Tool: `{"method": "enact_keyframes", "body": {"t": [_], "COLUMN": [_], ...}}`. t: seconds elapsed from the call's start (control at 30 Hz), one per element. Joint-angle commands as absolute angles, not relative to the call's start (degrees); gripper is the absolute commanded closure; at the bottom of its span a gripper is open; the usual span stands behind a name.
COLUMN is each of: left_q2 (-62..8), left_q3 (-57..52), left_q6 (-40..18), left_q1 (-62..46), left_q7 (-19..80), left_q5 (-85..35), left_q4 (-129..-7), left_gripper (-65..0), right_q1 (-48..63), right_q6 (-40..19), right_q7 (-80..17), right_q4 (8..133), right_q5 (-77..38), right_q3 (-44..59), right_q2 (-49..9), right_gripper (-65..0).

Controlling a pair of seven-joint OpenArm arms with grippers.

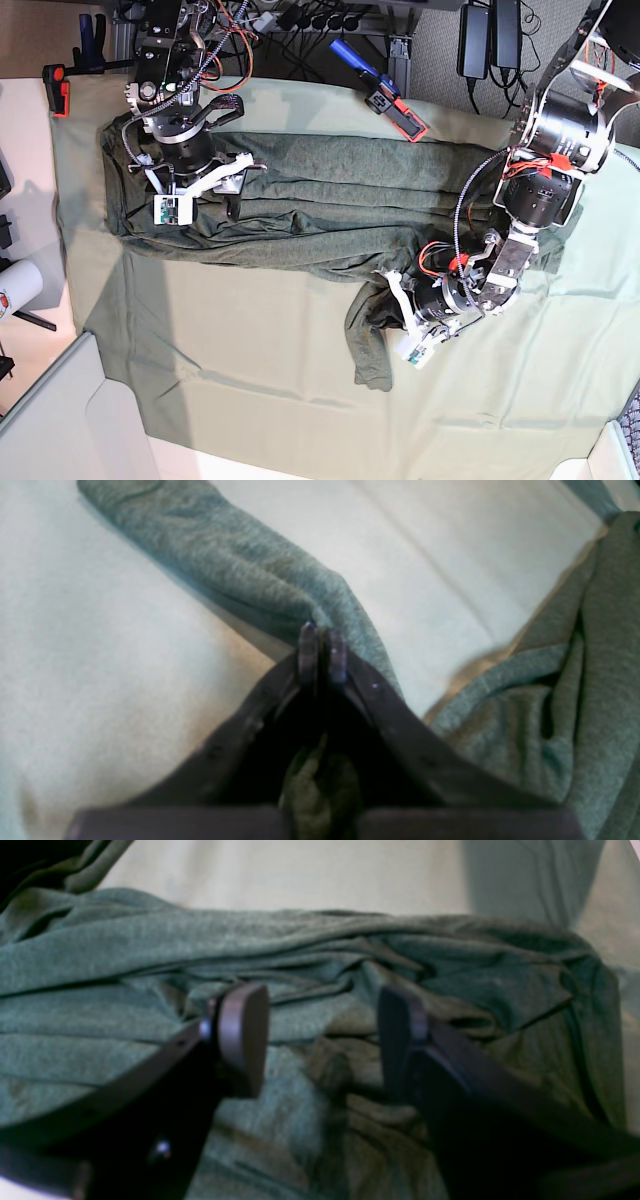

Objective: Fold the T-shirt properly
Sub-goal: 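Move the left gripper to the hem end and grasp the shirt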

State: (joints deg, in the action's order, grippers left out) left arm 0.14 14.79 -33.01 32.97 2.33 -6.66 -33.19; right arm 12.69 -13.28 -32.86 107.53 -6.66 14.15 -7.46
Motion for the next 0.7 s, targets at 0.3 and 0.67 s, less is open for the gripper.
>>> {"method": "enact_keyframes", "body": {"t": [0.3,0.67], "left_q2": [-7.9,-15.6], "left_q3": [10.5,6.9], "left_q6": [-40.0,-40.0], "left_q1": [33.6,14.9], "left_q7": [7.9,16.8], "left_q5": [-14.3,-22.5], "left_q4": [-47.7,-80.4], "left_gripper": [0.0,0.0], "right_q1": [12.3,12.1], "right_q6": [-13.3,-13.3], "right_q7": [-31.5,-30.0], "right_q4": [108.6,108.6], "right_q5": [-7.1,-7.1], "right_q3": [14.4,14.4], "right_q2": [-7.9,-8.4], "right_gripper": [-34.7,-34.7]}}
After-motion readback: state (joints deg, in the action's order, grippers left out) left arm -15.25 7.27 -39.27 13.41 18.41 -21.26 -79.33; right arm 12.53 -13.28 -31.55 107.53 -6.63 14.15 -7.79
